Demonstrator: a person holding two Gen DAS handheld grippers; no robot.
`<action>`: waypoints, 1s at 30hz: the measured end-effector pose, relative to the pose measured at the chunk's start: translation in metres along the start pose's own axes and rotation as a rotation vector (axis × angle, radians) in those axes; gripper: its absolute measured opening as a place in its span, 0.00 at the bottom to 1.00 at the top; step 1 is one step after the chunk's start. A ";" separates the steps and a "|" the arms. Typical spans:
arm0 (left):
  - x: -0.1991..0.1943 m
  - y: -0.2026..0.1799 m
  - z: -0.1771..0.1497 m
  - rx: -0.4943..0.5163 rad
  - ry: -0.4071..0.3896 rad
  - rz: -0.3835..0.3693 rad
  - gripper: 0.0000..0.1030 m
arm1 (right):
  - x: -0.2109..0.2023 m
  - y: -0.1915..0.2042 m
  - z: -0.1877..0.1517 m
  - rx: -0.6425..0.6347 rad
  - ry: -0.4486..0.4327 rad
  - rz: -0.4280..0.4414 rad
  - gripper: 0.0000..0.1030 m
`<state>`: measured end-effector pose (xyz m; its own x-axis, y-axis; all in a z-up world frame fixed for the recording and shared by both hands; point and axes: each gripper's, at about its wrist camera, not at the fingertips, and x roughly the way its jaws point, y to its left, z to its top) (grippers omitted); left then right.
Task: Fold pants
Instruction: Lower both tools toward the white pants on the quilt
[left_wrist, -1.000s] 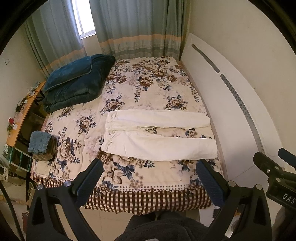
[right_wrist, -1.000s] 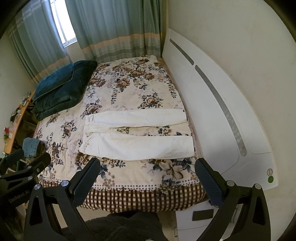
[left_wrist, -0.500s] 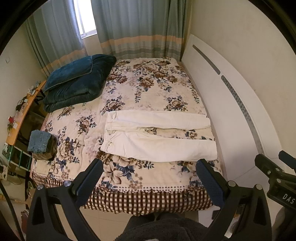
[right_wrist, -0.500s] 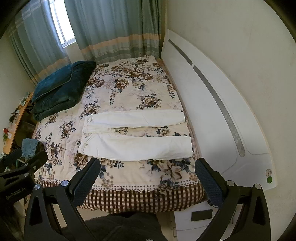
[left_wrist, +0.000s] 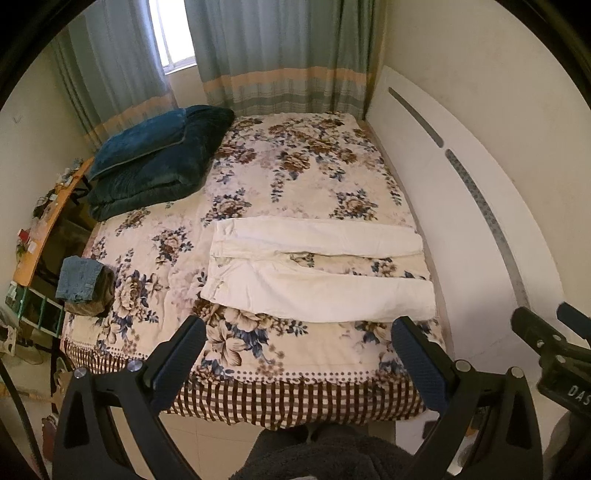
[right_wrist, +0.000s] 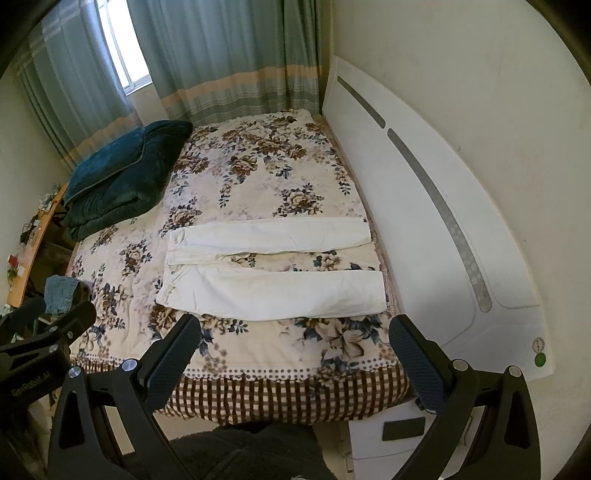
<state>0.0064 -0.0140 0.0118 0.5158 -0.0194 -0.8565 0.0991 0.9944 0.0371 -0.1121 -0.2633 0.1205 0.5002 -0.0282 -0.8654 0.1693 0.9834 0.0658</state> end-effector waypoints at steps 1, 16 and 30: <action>0.004 -0.001 -0.001 -0.007 -0.013 0.018 1.00 | 0.005 -0.002 -0.002 0.011 0.002 0.005 1.00; 0.228 0.056 0.046 -0.033 0.124 0.162 1.00 | 0.274 0.004 0.034 0.231 0.242 0.125 1.00; 0.495 0.075 0.104 0.059 0.307 0.172 1.00 | 0.572 0.044 0.097 0.289 0.419 -0.045 1.00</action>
<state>0.3573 0.0402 -0.3562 0.2503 0.1889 -0.9495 0.0862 0.9725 0.2162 0.2638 -0.2534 -0.3238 0.1133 0.0632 -0.9915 0.4401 0.8915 0.1071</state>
